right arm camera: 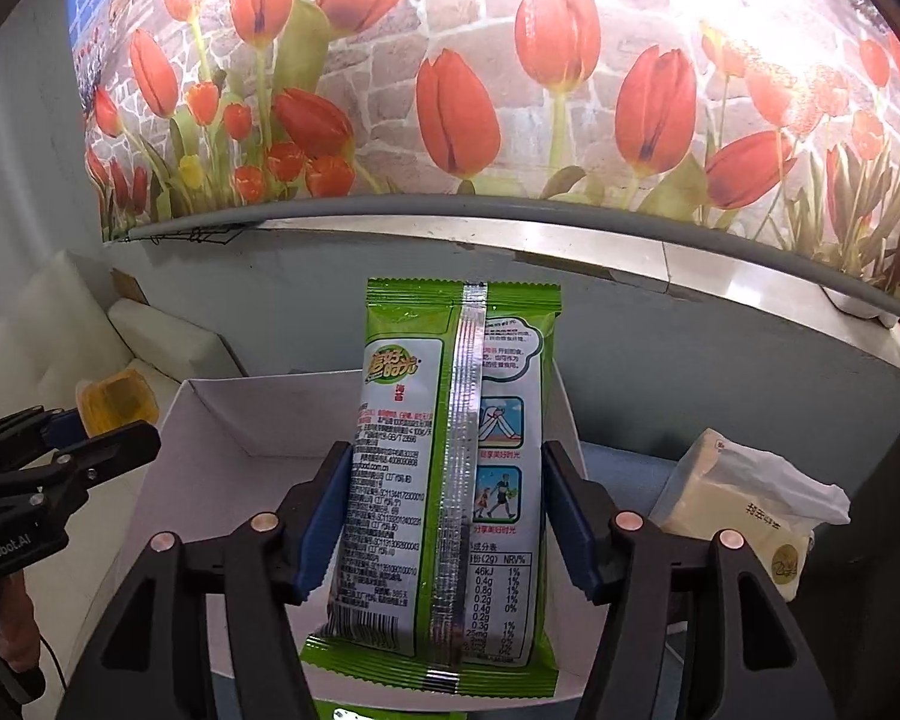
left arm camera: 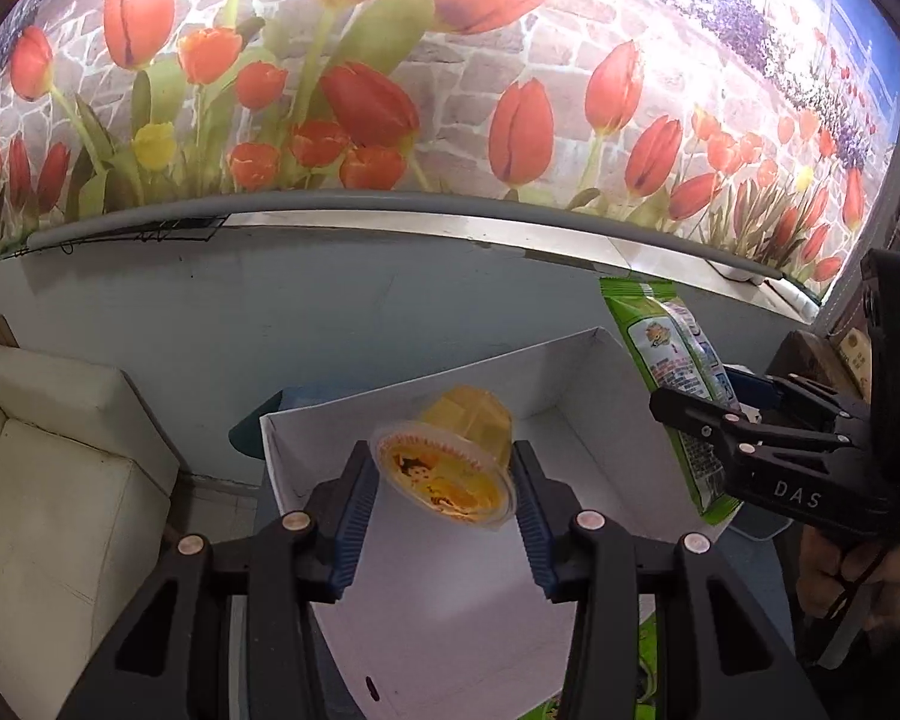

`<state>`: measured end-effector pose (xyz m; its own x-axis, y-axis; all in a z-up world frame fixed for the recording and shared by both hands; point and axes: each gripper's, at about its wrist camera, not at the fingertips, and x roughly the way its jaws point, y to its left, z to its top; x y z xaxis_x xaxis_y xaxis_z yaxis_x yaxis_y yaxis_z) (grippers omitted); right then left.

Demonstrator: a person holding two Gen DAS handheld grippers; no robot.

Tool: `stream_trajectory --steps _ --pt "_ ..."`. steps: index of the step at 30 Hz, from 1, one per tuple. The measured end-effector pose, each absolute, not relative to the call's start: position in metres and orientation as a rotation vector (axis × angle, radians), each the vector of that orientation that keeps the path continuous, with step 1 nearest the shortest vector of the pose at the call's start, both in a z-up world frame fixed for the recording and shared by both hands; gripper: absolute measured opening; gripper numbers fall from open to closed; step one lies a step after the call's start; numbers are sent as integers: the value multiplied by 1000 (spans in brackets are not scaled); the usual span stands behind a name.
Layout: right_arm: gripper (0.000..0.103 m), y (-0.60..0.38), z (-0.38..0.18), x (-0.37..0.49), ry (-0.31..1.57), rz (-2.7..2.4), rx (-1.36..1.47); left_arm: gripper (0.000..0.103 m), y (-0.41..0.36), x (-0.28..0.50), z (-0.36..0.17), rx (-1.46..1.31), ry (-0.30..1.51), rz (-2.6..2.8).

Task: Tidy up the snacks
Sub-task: 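Carry both items into the white box and open both grippers, then grasp a green seaweed packet with the left gripper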

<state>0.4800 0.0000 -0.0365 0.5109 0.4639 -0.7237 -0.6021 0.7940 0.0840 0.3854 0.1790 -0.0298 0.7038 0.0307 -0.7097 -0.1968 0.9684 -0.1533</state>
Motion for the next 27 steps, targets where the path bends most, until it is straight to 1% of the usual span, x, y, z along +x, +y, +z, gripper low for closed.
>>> stream_trajectory --steps 1,2,3,4,6,7,9,12,18,24,27 --pt "77 3 -40 480 819 661 -183 53 179 387 -34 -213 790 123" --pt "88 5 -43 479 821 671 -188 61 179 388 -39 -207 806 117" --pt "93 6 -45 477 807 663 -202 80 179 389 -42 -201 819 125" --pt "97 6 -47 475 787 644 -222 96 180 388 -45 -201 814 136" --pt "101 6 -52 474 782 622 -249 103 183 384 -48 -211 788 148" --pt "103 5 -55 474 794 628 -253 103 185 384 -51 -217 803 152" --pt "103 2 -56 471 788 648 -260 103 184 385 -53 -211 834 165" --pt "103 -4 -52 461 750 652 -265 103 176 378 -51 -150 815 180" --pt "103 -18 -46 438 711 649 -246 103 158 353 -33 -117 756 159" --pt "103 -44 -51 386 681 625 -261 103 141 319 -23 -92 728 154" --pt "103 -65 -57 350 692 621 -210 103 134 294 -25 -97 717 139"
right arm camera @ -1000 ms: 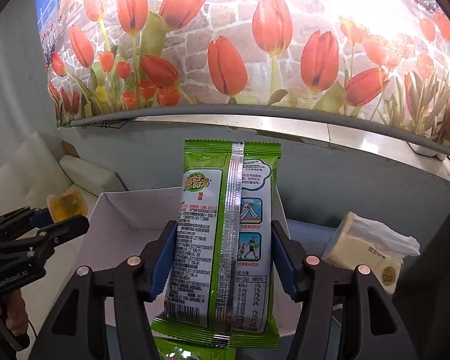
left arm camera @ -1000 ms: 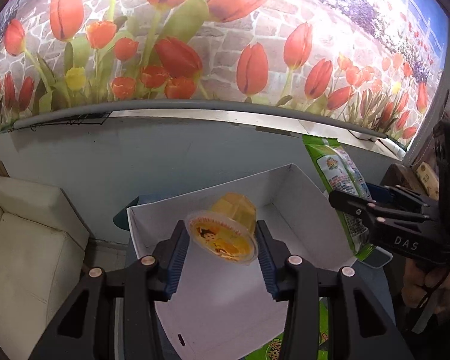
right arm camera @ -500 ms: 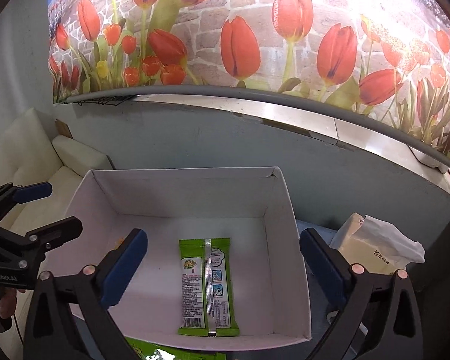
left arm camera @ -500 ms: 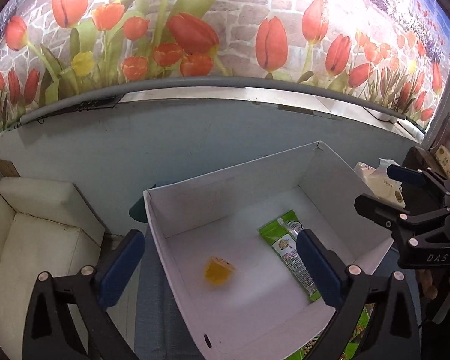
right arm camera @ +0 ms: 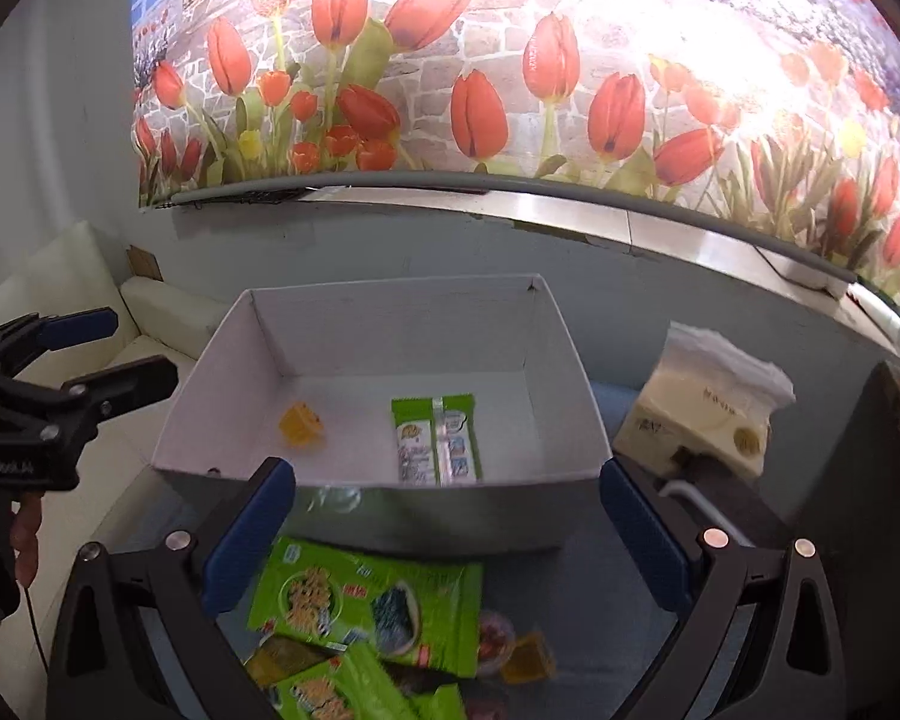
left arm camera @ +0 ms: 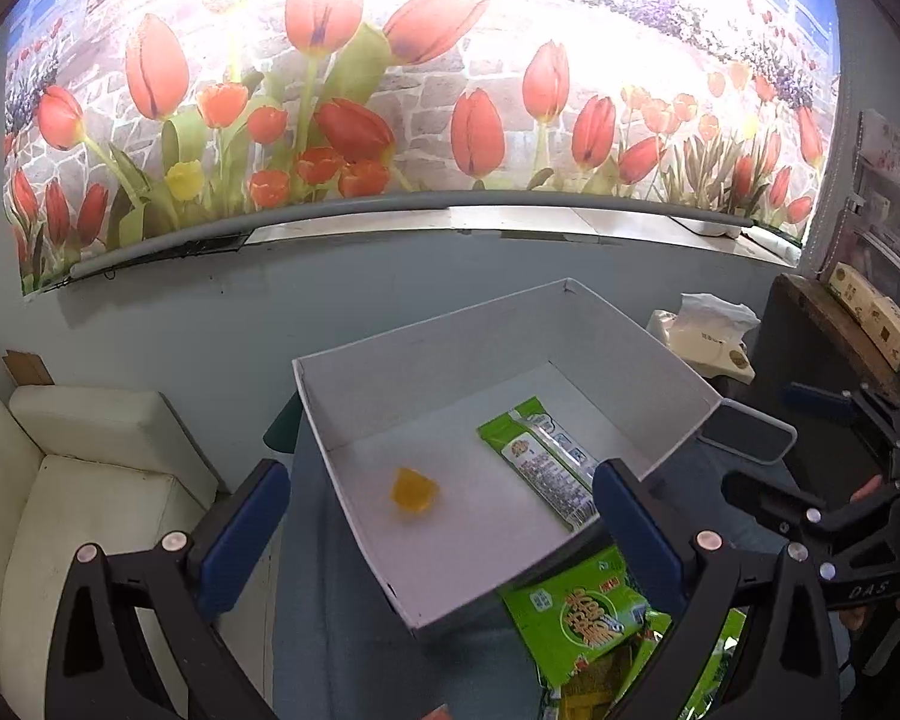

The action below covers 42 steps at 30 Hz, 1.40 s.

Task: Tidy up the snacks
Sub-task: 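Grasp a green seaweed packet with the left gripper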

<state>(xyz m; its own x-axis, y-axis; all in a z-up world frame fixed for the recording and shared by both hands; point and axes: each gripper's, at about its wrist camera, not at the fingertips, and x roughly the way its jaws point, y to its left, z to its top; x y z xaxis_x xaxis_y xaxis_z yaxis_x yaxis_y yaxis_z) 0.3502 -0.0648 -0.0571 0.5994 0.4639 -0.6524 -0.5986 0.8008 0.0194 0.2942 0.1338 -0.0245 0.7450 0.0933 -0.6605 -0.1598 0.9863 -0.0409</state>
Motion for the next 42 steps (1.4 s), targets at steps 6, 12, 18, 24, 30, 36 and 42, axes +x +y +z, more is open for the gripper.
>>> stream_trajectory --steps 6,12,18,24,30,36,42 --pt "103 -105 -95 280 756 477 -143 103 115 239 -47 -111 726 109" --pt "103 -158 -136 235 855 412 15 103 68 204 -96 -29 804 13" --pt "103 -203 -144 187 871 384 61 103 19 212 -136 -9 886 -60" --pt "103 -230 -137 154 849 392 50 103 -1 238 -153 -35 945 -117" --pt "103 -241 -132 139 841 393 54 103 -12 252 -165 2 982 -135" --pt "103 -248 -133 133 845 380 80 73 -12 257 -167 -21 1004 -169" --pt "103 -249 -135 133 854 381 89 65 -10 250 -163 -19 969 -185"
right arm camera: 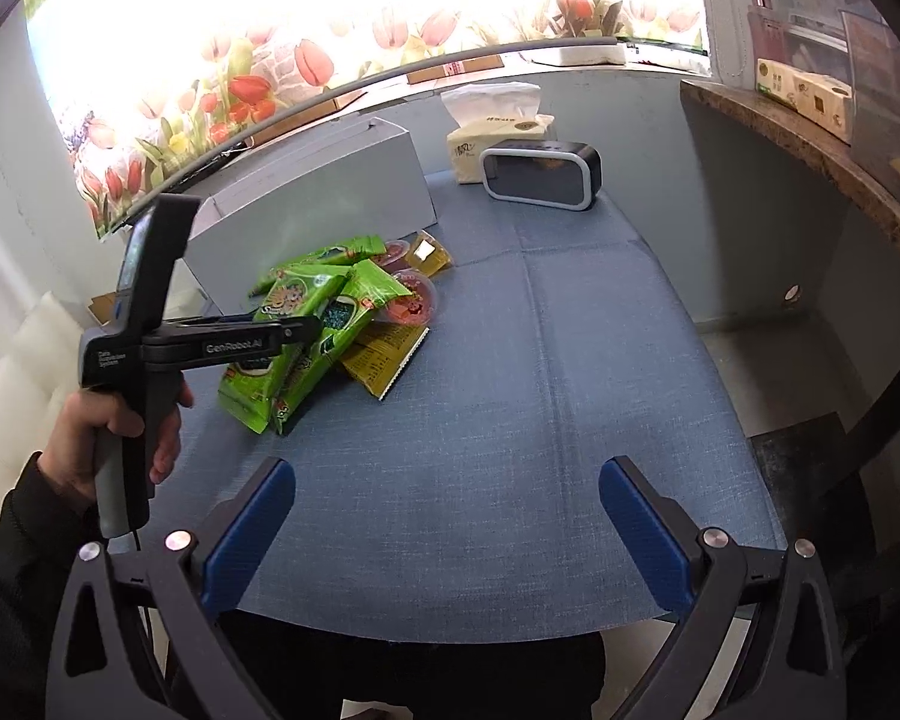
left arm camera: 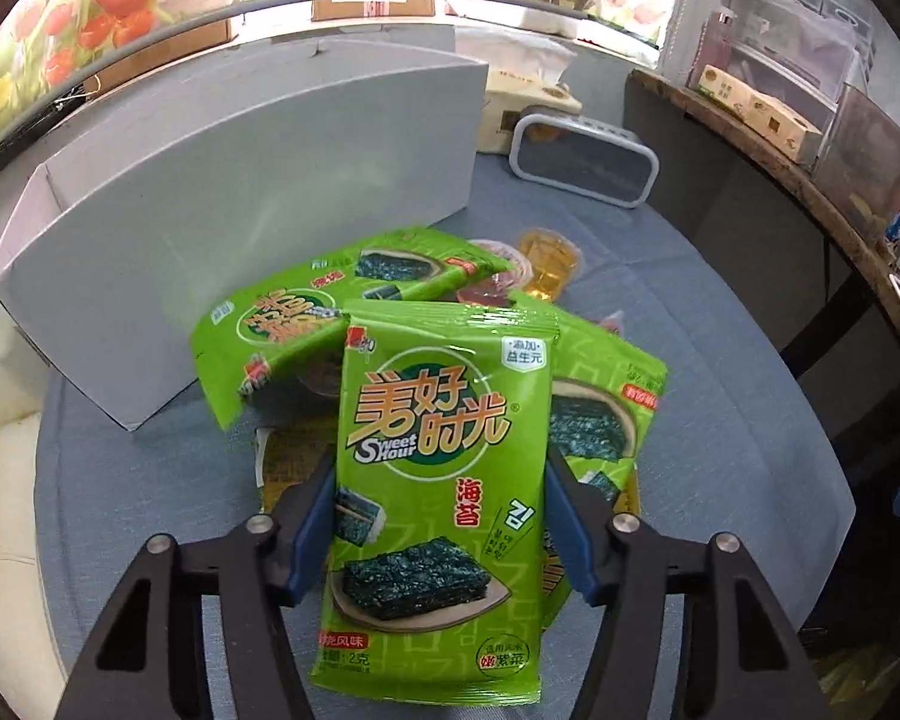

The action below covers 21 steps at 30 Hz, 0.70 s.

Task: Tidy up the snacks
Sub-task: 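Grasp a green seaweed packet with the left gripper, then grasp another green seaweed packet with the right gripper while left holds its packet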

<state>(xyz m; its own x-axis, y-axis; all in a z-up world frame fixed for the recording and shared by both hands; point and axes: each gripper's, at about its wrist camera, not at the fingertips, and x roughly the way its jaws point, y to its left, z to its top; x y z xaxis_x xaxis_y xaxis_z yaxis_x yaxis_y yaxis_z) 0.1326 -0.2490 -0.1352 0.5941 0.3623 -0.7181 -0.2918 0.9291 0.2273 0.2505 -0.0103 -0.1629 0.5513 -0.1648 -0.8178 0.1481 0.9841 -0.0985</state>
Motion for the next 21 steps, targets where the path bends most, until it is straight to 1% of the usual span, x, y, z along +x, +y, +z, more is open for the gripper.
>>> stream_trajectory --steps 4,11,17,21 --pt "103 -246 -137 133 863 382 102 63 -9 242 -155 -13 943 -187" --pt "103 -236 -150 143 914 381 168 63 3 217 -129 -10 878 -178" --pt "103 -198 -158 166 955 366 192 63 32 183 -107 -16 833 -141" --pt "103 -166 -164 189 999 321 258 63 55 160 -97 -35 813 -104"
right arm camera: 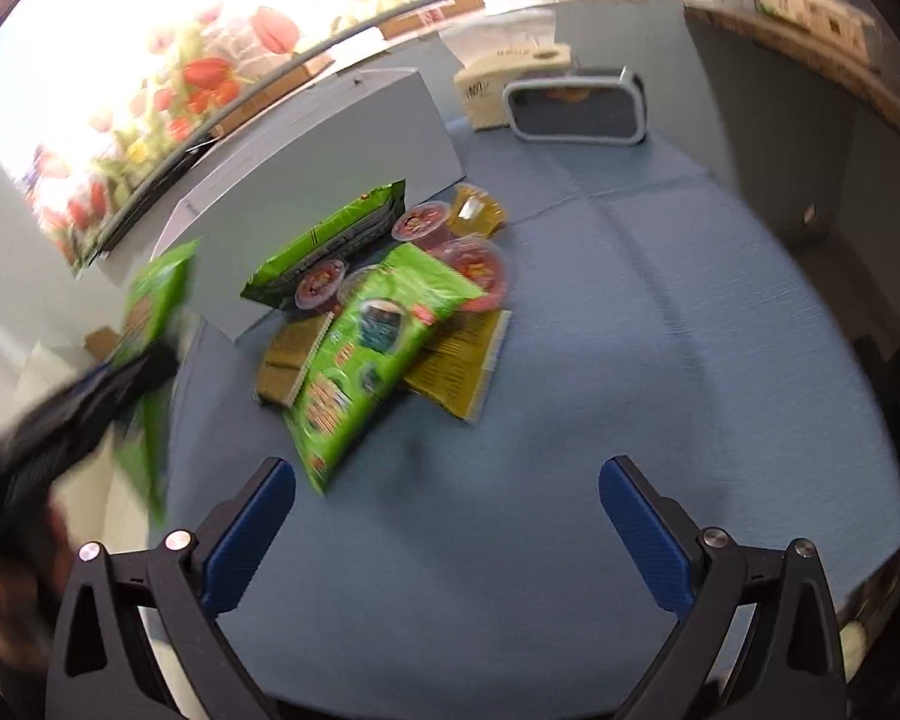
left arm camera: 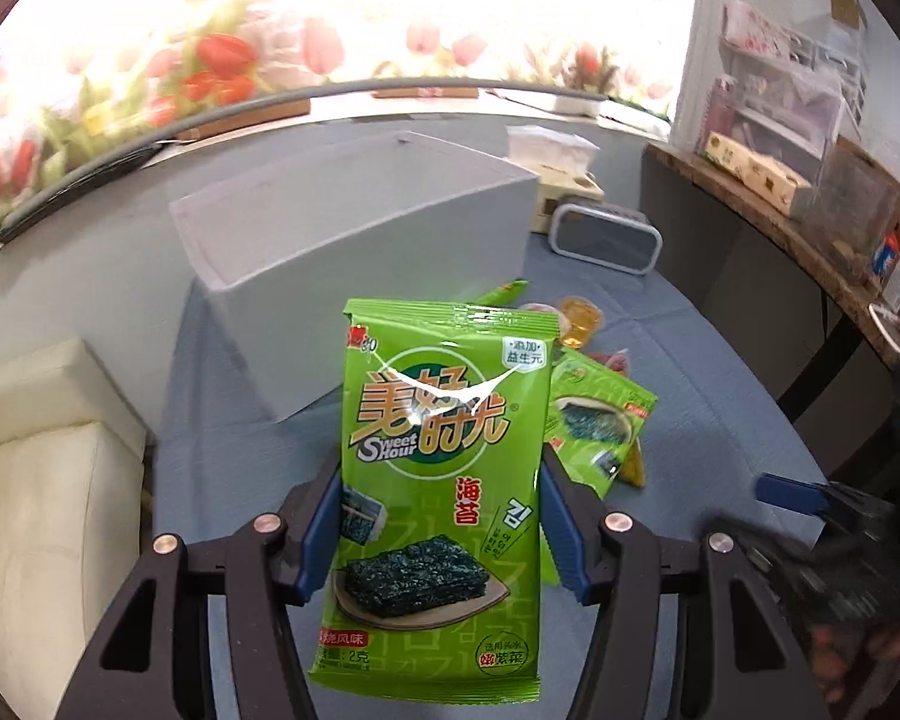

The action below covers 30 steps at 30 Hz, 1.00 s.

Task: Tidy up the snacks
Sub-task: 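Grasp another green seaweed packet with the right gripper while left holds its packet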

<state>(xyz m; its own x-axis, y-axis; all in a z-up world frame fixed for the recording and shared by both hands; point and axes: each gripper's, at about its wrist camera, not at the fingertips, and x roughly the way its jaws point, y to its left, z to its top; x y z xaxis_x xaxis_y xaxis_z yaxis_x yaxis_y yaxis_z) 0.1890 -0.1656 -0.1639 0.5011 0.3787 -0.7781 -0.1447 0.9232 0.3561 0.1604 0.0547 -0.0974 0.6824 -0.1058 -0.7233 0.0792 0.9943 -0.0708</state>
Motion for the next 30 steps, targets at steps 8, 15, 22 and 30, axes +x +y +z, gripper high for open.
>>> stream_trajectory --steps 8,15,22,30 --pt "103 -96 -165 226 992 135 195 63 93 117 -91 -49 792 -66" --pt "99 -58 -171 256 1030 -40 199 63 108 105 -95 -76 786 -78" --pt "77 -44 -182 269 1063 -118 158 64 107 107 -98 -71 784 -102" --pt "75 -58 -174 252 1015 -76 181 64 110 104 -99 -77 774 -107"
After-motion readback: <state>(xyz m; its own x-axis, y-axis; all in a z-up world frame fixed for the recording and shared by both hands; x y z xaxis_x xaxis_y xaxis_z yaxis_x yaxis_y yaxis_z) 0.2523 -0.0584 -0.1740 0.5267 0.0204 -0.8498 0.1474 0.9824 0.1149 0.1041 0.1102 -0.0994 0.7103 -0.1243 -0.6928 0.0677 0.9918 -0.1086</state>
